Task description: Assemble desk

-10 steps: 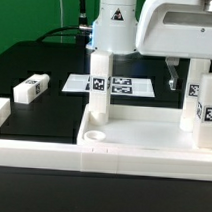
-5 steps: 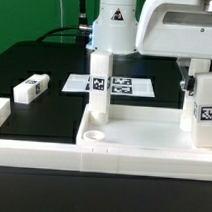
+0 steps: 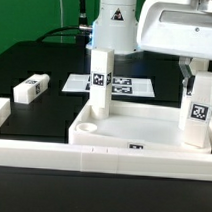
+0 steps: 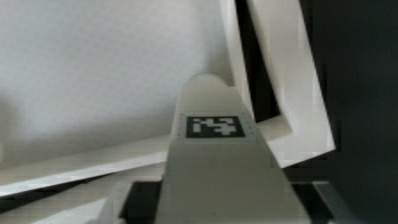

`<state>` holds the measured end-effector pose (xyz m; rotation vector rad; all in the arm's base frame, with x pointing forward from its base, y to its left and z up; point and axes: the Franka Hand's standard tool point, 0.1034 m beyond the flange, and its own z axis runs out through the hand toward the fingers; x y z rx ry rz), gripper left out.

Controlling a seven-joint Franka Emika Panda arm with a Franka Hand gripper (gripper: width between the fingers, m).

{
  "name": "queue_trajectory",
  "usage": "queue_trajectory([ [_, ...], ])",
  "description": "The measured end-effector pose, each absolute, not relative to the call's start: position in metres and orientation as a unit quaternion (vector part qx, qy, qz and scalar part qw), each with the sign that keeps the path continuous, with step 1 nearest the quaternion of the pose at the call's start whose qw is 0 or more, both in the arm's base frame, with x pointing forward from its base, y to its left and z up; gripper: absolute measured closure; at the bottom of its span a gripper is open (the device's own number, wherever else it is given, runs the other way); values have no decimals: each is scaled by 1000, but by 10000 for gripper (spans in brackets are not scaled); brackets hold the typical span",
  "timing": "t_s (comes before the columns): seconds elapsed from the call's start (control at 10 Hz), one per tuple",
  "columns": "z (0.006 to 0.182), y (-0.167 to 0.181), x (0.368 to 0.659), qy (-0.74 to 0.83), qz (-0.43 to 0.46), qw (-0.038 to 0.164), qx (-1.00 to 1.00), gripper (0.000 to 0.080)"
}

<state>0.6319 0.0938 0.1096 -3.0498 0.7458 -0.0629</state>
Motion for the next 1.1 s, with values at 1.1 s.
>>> queue_trajectory([
  [1.1,109,102,633,640,-9,43,-767,509],
])
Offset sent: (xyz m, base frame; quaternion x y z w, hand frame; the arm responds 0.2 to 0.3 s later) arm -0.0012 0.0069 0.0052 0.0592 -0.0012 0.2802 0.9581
